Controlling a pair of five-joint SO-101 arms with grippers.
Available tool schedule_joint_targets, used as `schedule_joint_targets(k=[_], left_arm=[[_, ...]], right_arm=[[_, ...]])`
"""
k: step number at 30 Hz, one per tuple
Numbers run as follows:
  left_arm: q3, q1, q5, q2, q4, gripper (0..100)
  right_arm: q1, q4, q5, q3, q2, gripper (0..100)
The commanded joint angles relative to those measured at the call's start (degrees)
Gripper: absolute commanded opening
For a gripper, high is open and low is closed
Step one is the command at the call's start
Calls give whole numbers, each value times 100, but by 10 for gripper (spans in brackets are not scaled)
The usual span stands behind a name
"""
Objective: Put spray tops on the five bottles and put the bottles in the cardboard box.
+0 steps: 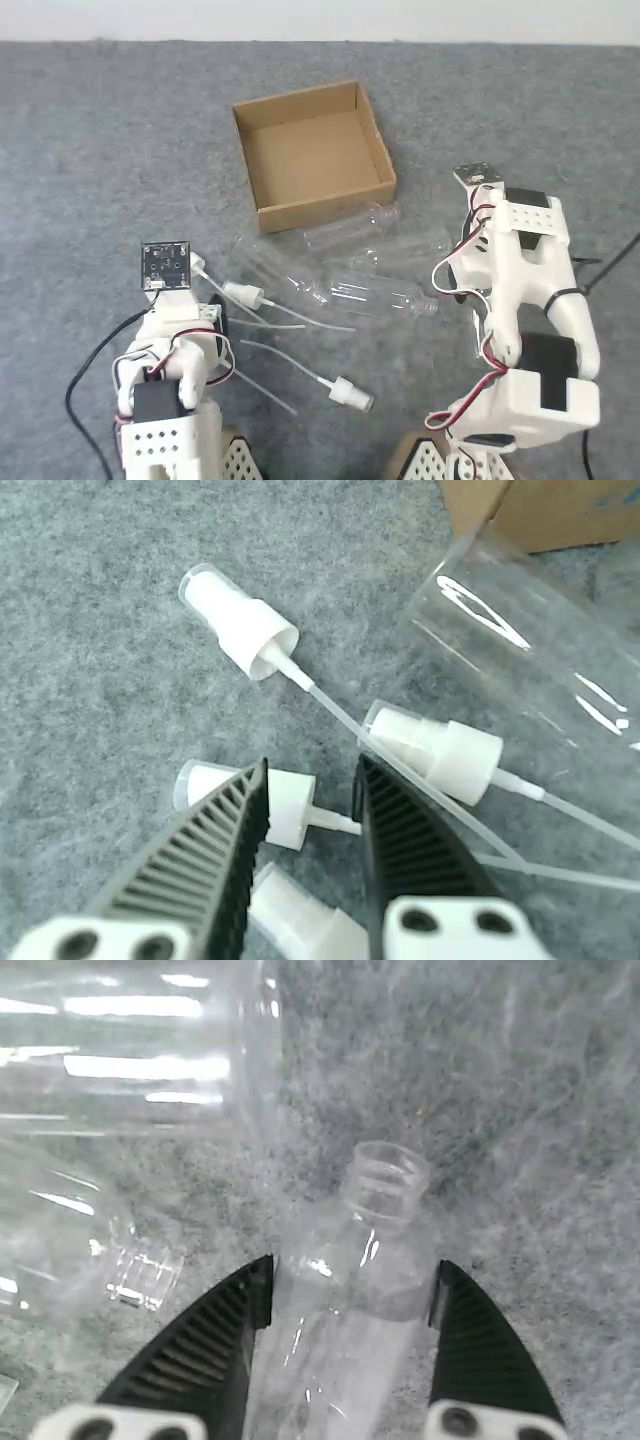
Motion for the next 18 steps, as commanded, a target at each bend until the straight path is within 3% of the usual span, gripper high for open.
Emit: schedule_joint_targets(k=[1,6,18], left_arm=[[-84,-18,-9,-97,0,127],[-84,-18,-9,-97,0,127],[-84,-18,-9,-97,0,127]], right_arm=[[13,48,44,-246,-48,147],[13,66,62,-246,-92,72],[4,1156,70,-782,-215,69]])
